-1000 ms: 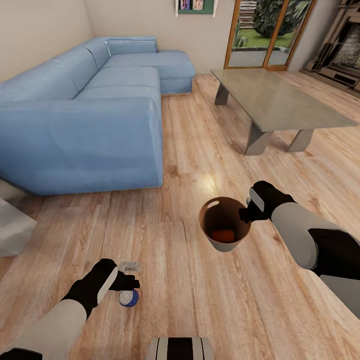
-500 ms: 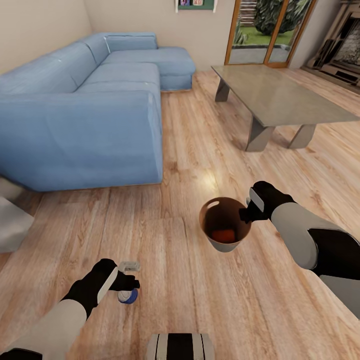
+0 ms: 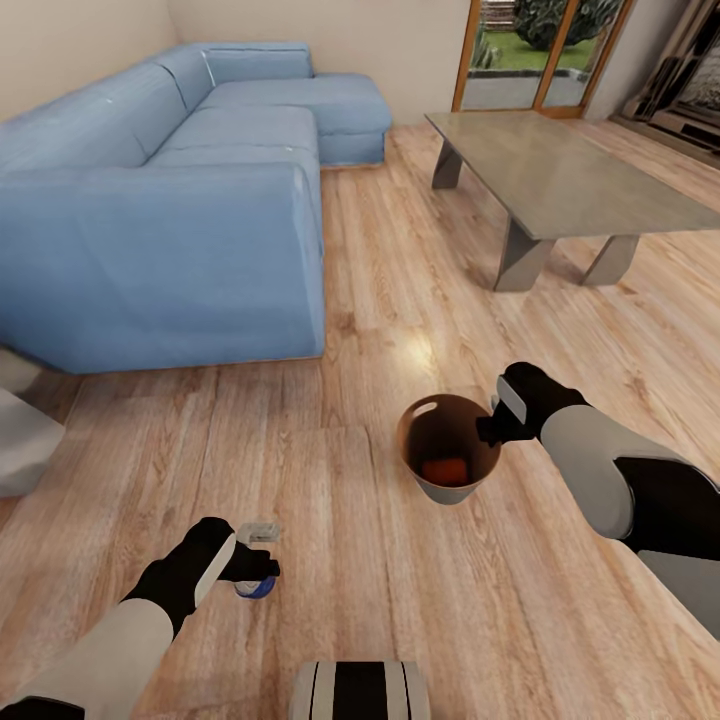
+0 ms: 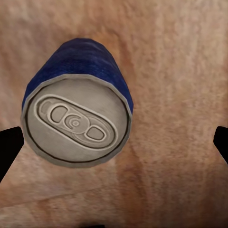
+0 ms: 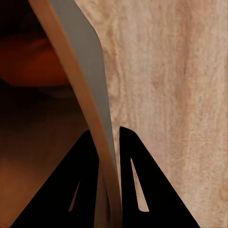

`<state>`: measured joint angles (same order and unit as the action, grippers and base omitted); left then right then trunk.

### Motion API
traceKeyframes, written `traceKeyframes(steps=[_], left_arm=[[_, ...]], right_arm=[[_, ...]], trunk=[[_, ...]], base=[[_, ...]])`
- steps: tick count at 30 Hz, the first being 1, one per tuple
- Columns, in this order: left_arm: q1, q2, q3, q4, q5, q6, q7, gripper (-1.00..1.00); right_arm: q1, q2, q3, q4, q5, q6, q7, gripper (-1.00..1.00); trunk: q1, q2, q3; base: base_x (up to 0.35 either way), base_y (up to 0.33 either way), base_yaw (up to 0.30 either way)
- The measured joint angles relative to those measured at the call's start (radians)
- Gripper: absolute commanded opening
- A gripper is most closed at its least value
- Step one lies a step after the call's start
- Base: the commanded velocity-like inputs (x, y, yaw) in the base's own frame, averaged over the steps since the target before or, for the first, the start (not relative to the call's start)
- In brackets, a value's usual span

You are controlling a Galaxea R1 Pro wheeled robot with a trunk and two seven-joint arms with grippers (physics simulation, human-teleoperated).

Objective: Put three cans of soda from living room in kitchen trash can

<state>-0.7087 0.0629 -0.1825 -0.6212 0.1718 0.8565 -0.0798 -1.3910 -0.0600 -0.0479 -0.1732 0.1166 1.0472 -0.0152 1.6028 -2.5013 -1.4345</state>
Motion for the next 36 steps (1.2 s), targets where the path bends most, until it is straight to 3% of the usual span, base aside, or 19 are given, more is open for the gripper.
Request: traceKeyframes(steps=[8,13,18,23,28,36], left_arm=[[0.000,0.000,0.000,-0.005,0.000,0.001,0.001,1.00],[0.000,0.000,0.000,-0.007,0.000,0.001,0.001,1.00],[0.000,0.000,0.000,-0.008,0.000,0.000,0.001,1.00],[0.000,0.000,0.000,-0.008,0.000,0.001,0.001,1.00],[0.000,0.000,0.000,-0.008,0.000,0.000,0.002,1.00],[0.001,-0.001,0.000,-0.007,-0.001,0.000,0.004,1.00]], right_arm=[[0.000,0.004,0.007,0.000,0.015,0.000,-0.002,-1.00],[0.000,0.007,-0.007,0.000,-0.018,0.000,0.001,-1.00],[0.000,0.007,0.007,0.000,0.016,0.000,-0.002,-1.00],[0.000,0.008,-0.002,0.000,-0.006,0.000,0.001,-1.00],[0.000,0.016,0.008,0.000,0.012,0.000,-0.002,-1.00],[0.000,0.028,0.003,0.000,0.001,0.000,-0.001,-1.00]], trunk=[[0.000,0.000,-0.001],[0.000,0.000,-0.001],[0.000,0.000,-0.001],[0.000,0.000,-0.001],[0.000,0.000,-0.001],[0.001,0.000,-0.005]], base=[[-0.025,0.102,0.000],[-0.008,0.064,0.000],[0.008,0.010,0.000],[0.178,0.002,0.000],[0.044,0.000,0.000],[0.007,0.000,0.000]])
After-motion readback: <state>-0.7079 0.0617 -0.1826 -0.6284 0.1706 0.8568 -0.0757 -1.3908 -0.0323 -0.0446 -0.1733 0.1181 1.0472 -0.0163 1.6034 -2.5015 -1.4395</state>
